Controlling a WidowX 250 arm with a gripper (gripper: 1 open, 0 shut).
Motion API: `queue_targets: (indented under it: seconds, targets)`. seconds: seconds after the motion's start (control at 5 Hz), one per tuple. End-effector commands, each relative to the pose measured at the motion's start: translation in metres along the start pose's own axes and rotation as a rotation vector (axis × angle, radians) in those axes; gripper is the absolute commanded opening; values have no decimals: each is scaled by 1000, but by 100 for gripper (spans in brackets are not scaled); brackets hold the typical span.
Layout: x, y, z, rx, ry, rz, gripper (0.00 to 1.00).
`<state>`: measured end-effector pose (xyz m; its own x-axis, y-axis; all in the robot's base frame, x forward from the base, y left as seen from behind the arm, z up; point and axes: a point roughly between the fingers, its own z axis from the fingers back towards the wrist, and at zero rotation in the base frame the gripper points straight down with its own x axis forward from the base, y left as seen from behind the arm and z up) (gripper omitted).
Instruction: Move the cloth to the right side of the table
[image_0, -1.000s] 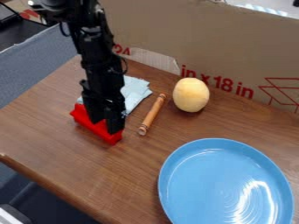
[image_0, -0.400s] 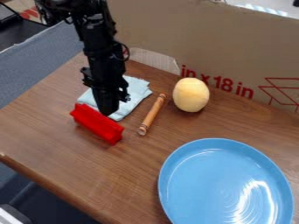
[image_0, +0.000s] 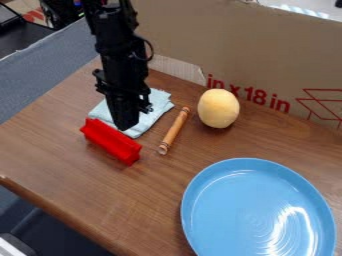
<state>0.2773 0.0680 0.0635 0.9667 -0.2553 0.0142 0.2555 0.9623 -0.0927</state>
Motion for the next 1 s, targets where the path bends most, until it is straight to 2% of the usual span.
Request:
queue_targets:
  seconds: [0.0,0.2,0.4,0.6,0.8]
  targets:
    - [7,9,19,31,-52,-1,0]
    - [14,15,23,18,-61,-44,0]
    - [18,5,35,23,-69,-74,0]
    - [19,-13,15,33,-65,-102,0]
    - [26,0,25,8,-63,-177,100]
